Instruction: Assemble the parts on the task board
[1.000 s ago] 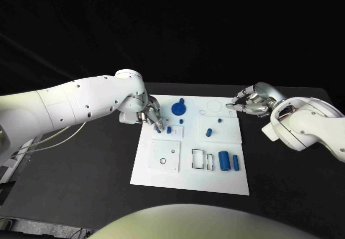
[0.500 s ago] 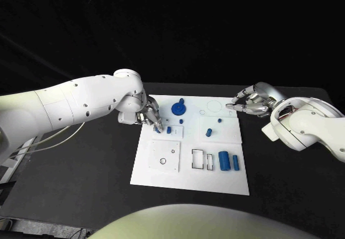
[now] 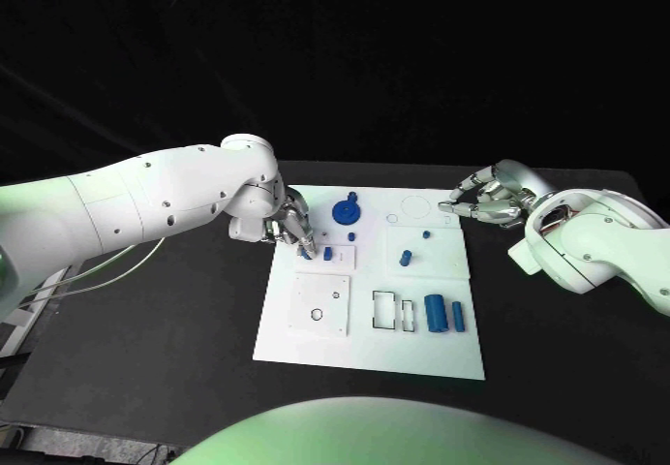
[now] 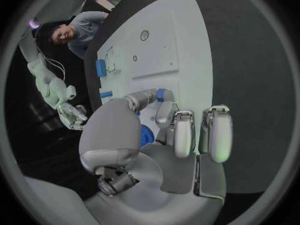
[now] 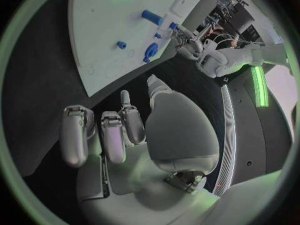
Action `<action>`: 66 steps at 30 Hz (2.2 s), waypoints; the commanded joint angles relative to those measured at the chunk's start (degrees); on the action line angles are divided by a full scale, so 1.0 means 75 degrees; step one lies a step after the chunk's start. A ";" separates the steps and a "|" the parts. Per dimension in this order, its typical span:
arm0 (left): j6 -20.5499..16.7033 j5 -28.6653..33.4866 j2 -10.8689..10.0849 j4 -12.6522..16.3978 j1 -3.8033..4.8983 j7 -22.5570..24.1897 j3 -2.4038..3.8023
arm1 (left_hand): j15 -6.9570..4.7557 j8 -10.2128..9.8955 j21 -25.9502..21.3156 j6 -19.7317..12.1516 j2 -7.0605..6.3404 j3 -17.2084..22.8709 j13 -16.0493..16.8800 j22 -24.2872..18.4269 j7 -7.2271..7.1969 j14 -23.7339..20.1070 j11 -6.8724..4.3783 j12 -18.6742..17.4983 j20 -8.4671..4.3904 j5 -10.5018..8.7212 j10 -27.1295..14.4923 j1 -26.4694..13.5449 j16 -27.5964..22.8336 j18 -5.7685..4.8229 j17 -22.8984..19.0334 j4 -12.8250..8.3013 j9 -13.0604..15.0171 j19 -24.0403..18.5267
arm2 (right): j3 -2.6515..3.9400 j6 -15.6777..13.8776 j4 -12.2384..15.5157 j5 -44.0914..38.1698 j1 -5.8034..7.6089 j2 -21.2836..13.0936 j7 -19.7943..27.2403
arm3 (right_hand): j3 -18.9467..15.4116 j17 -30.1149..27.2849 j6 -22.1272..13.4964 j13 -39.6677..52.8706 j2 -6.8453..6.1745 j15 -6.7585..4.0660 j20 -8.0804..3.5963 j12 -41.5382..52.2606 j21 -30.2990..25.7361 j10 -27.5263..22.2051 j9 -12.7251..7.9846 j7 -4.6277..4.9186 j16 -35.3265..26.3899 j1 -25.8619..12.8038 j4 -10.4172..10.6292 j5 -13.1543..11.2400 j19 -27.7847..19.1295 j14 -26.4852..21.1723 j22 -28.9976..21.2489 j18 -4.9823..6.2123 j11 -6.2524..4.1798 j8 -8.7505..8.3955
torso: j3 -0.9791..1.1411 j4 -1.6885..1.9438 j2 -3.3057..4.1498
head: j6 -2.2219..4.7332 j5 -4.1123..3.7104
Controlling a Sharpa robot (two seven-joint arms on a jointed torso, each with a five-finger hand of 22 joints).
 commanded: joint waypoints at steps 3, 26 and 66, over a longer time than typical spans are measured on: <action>0.0154 -0.0053 0.0064 -0.0011 -0.0055 -0.0054 -0.0053 | 0.0031 0.0020 0.0026 0.0023 0.0094 0.1179 -0.0012 0.1910 -0.0067 0.0781 -0.0005 -0.0018 0.0030 0.0037 0.0049 0.0031 0.0028 -0.0029 0.2013 -0.1220 0.0017 0.0631 | 0.0000 0.0097 0.0010 -0.0082 -0.0004 0.0002 0.0011 | -0.0054 0.2013 -0.0045 0.0512 -0.0015 -0.0043 -0.0048 -0.0020 -0.0030 -0.0040 0.0007 0.0014 0.0031 0.0062 -0.0006 0.0042 0.0134 0.0796 0.1325 0.0154 -0.0014 0.0053 | -0.0001 -0.0001 0.0002 | 0.0001 0.0005; 0.0019 -0.0347 0.0318 -0.0264 -0.0065 -0.0075 -0.0099 | 0.0035 -0.0032 0.0027 0.0011 0.0149 0.1148 -0.0026 0.1910 -0.0063 0.0781 -0.0002 -0.0035 0.0032 -0.0154 0.0043 0.0045 0.0028 -0.0029 0.2013 -0.1206 0.0037 0.0631 | 0.0001 0.0107 0.0034 -0.0105 -0.0004 -0.0007 0.0016 | -0.0060 0.2013 -0.0049 0.0504 -0.0013 -0.0042 -0.0048 -0.0027 -0.0037 -0.0047 0.0008 0.0015 0.0031 0.0079 -0.0007 0.0039 0.0133 0.0796 0.1326 0.0155 -0.0014 0.0055 | 0.0001 -0.0003 0.0002 | 0.0001 -0.0007; -0.0122 -0.0343 0.0280 -0.0315 -0.0068 -0.0290 -0.0121 | 0.0059 -0.0744 -0.0031 -0.0066 0.0315 0.0863 0.0029 0.1893 -0.0019 0.0781 0.0042 -0.0006 0.0050 -0.1228 0.0027 0.0145 0.0028 -0.0017 0.2013 -0.1112 -0.0087 0.0599 | 0.0001 0.0110 0.0025 -0.0111 -0.0004 -0.0012 0.0014 | -0.0060 0.2013 -0.0049 0.0504 -0.0013 -0.0042 -0.0048 -0.0027 -0.0037 -0.0047 0.0008 0.0015 0.0031 0.0079 -0.0007 0.0039 0.0133 0.0796 0.1326 0.0155 -0.0014 0.0055 | -0.0002 0.0003 -0.0002 | 0.0001 -0.0015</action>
